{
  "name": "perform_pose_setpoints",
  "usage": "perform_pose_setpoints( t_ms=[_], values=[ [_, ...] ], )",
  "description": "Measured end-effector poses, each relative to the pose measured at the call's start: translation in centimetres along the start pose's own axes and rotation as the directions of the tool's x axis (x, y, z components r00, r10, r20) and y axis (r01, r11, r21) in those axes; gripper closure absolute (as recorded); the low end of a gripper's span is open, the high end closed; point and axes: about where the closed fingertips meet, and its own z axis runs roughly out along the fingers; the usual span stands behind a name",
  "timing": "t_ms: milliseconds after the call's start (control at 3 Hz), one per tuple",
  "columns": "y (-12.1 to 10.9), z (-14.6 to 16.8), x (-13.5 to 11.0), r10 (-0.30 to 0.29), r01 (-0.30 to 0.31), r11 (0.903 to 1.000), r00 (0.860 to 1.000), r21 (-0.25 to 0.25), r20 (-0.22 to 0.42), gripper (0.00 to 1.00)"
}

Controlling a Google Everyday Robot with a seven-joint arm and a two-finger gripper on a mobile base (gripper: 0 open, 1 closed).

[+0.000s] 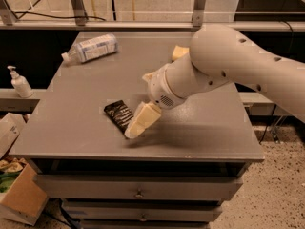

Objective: Move rxbar chocolate near blue plastic bottle

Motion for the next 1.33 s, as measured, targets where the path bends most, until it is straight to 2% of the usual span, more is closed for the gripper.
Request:
perform_pose_setpoints(
  t_ms=[333,667,1000,1333],
  values=[
    [-0.3,1.2,0.4,0.008,-0.008,0.9999,1.0,0.007,-0.011,0.0],
    [-0.1,1.6,0.2,0.021,-0.021,0.9998,1.0,0.007,-0.01,0.14],
    [0.6,1.8,0.2,0.048,-0.048,0.9988,0.999,-0.001,-0.011,0.32],
    [1.4,1.8,0.4,0.079,-0.079,0.9969,0.997,-0.008,-0.013,0.55]
  ],
)
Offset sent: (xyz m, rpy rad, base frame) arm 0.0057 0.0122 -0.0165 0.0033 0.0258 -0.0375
